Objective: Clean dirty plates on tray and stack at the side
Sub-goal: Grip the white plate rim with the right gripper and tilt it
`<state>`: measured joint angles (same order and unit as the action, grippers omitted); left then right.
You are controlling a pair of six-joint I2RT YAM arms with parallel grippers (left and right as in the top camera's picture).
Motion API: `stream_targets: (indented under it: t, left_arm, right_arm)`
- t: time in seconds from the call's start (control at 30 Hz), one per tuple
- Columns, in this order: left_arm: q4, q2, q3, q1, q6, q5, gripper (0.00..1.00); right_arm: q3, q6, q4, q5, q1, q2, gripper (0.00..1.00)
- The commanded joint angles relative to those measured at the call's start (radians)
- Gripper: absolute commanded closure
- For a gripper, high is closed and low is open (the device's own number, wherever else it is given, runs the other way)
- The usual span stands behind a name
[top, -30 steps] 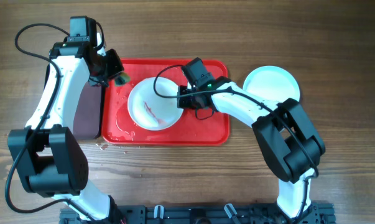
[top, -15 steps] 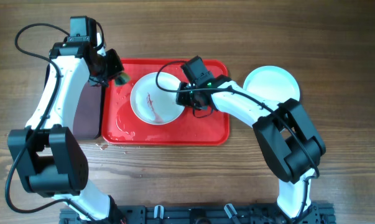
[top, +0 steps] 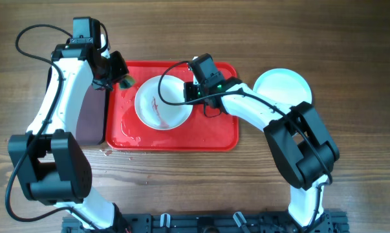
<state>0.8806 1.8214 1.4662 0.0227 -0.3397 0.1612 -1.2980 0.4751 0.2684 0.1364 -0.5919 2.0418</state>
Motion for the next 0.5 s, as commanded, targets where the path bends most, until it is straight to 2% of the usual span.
stream_targets:
  t: [0.0, 0.13, 0.23, 0.47]
  left_arm:
    - [0.0, 0.008, 0.006, 0.002, -0.013, -0.003, 0.96]
    - [0.0, 0.008, 0.006, 0.002, -0.013, -0.003, 0.96]
    - [0.0, 0.008, 0.006, 0.002, -0.013, -0.003, 0.96]
    - [0.0, 0.008, 0.006, 0.002, -0.013, -0.003, 0.96]
  right_arm:
    - [0.002, 0.032, 0.021, -0.018, 0.002, -0.002, 0.86]
    - [0.002, 0.107, 0.055, -0.019, 0.002, -0.002, 0.96]
    - [0.002, 0.237, 0.115, -0.048, 0.002, -0.002, 0.96]
    - [0.002, 0.364, 0.18, -0.034, 0.002, -0.002, 0.96]
